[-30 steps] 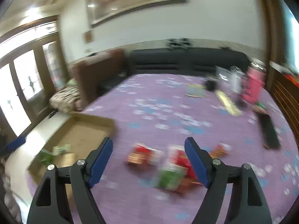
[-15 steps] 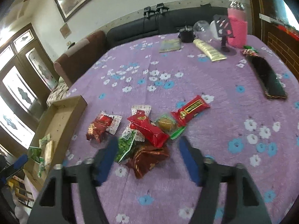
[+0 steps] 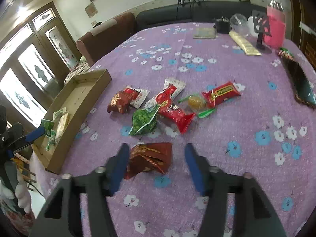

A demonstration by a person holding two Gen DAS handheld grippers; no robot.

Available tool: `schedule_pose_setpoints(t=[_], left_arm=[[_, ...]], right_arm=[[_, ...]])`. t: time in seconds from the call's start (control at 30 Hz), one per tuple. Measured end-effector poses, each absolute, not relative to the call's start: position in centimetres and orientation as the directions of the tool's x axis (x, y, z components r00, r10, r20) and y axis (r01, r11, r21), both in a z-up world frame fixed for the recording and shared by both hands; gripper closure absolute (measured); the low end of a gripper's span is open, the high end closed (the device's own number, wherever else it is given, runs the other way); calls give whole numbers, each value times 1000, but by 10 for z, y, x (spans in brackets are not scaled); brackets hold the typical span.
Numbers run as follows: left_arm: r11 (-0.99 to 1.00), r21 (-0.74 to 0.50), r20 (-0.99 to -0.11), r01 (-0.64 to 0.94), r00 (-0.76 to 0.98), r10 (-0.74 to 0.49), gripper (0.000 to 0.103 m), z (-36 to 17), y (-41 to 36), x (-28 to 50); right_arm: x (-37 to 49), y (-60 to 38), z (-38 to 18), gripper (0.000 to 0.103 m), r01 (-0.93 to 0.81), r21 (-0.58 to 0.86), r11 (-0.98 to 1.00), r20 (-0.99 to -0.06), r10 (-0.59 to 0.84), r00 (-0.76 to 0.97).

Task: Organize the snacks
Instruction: 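Grasp the red-brown wrapper with the right gripper while the left gripper grasps the green pea packet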

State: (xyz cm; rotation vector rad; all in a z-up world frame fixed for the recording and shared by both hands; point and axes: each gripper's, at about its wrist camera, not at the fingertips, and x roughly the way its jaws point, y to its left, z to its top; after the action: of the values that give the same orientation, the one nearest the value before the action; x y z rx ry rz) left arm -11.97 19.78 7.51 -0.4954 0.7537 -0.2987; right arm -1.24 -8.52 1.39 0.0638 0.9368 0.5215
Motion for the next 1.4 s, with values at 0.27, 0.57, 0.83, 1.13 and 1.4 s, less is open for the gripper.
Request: schedule_pose_setpoints(t=[0.27, 0.57, 0.83, 1.13, 1.4], left_arm=[[877, -466, -603, 119, 683, -413, 1, 85, 175, -111], [910, -343, -677, 233, 610, -411, 1, 77, 108, -63], [932, -203, -764, 301, 546, -343, 8, 42, 53, -13], [945, -68, -805, 321, 542, -242, 55, 12, 29, 11], [934, -153, -761, 322, 565, -319, 67, 30, 44, -15]], right_arm=[[-11, -48, -9, 46, -459, 238, 856, -775, 452, 441], [-17, -80, -6, 70, -391, 239, 889, -774, 418, 476], [-14, -139, -3, 70, -241, 327, 914, -727, 406, 553], [-12, -147, -7, 70, -208, 356, 911, -726, 410, 552], [-11, -143, -5, 71, -221, 359, 907, -715, 420, 559]])
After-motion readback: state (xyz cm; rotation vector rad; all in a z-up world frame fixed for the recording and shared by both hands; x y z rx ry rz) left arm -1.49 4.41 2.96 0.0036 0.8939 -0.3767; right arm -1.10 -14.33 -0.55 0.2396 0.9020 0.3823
